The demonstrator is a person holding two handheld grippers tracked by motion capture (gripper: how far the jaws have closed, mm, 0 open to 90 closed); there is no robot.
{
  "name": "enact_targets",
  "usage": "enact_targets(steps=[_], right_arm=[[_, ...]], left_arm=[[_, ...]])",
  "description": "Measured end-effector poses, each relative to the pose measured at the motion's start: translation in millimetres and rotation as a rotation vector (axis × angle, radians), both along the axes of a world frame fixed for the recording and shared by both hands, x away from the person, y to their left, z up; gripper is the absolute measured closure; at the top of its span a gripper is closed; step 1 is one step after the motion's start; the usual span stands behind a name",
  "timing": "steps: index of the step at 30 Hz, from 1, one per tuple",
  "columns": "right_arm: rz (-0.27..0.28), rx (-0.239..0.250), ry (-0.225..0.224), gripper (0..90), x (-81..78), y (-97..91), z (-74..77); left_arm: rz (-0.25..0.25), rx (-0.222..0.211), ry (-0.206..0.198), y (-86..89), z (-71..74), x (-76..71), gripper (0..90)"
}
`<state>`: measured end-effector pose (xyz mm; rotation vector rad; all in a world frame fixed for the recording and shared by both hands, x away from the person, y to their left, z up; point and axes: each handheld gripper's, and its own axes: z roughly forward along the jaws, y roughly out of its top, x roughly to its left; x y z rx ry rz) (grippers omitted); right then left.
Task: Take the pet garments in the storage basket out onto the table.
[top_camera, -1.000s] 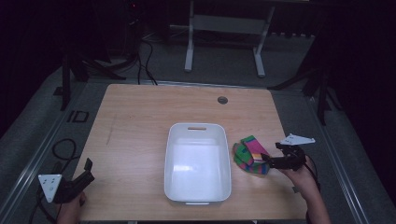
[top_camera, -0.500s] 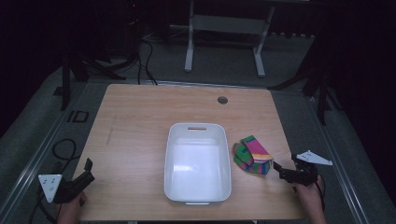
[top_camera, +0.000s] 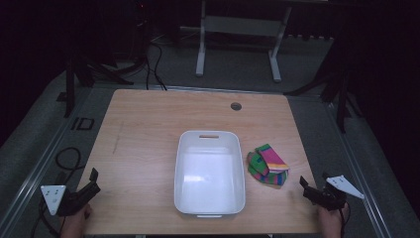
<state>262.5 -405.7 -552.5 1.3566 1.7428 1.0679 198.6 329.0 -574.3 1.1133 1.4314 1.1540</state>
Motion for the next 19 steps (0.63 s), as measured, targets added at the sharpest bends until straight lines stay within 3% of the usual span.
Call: enact_targets(steps=[3, 10, 19], right_arm=[[-0.003, 0.041, -0.03, 10.5, -3.9, -4.4, -0.9], [-0.031, 0.075, -0.053, 10.6, -9.6, -10.8, -2.4], [-0.038, 0.063, -0.047, 10.6, -8.9, -11.0, -3.9]], left_arm=[[0.0, 0.0, 0.0, 0.0, 0.0, -0.1, 1.8], [0.0, 0.001, 0.0, 0.0, 0.0, -0.1, 1.8], [-0.001, 0.002, -0.002, -0.3, 0.0, -0.2, 1.8]])
